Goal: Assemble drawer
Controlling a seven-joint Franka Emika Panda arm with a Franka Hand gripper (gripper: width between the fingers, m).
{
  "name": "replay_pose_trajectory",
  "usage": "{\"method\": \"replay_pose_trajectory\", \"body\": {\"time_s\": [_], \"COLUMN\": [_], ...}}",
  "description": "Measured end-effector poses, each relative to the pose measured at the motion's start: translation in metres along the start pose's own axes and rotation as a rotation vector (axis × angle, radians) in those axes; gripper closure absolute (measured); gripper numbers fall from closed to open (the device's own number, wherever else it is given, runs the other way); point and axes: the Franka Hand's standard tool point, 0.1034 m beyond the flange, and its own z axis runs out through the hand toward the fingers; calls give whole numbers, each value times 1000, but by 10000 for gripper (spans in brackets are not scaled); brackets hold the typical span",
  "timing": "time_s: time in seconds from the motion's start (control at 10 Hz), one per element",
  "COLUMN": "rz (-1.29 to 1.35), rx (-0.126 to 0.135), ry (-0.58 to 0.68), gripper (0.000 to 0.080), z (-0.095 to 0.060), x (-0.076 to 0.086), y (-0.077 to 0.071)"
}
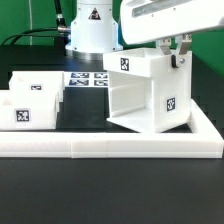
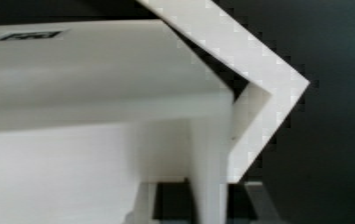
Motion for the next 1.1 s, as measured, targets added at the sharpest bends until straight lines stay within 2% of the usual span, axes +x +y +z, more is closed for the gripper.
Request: {"method": "replay_pose_trajectory", "body": {"time_s": [0.2, 0.4, 0.6, 0.8, 1.1], "rz": [96, 356, 468, 489, 500], "rx": [7, 1, 0, -10, -19], "ry": [-5, -33, -42, -56, -80], "gripper": [750, 750, 748, 742, 742], "z": [-1, 1, 8, 15, 25], "x": [1, 0, 8, 16, 27], "y": [0, 2, -5, -15, -42]}}
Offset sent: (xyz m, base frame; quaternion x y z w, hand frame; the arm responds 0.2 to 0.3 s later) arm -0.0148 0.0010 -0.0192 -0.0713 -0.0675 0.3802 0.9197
